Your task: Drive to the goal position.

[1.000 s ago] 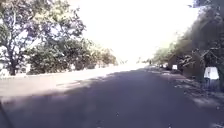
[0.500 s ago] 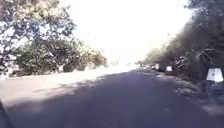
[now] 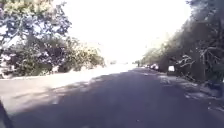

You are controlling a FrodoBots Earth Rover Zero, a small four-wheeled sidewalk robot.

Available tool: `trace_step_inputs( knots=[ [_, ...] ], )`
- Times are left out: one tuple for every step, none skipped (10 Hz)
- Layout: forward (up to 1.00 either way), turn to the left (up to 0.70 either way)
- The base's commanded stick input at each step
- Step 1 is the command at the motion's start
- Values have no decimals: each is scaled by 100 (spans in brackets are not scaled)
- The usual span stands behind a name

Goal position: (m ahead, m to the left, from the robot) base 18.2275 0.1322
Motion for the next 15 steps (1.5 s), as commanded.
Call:
trace_step_inputs(
  knots=[
    [100,0],
    [100,0],
    [100,0],
    [100,0],
    [100,0],
    [100,0],
    [100,0],
    [100,0],
    [100,0],
    [100,0],
    [100,0],
    [100,0],
    [100,-27],
    [100,-27],
    [100,-27]
  ],
)
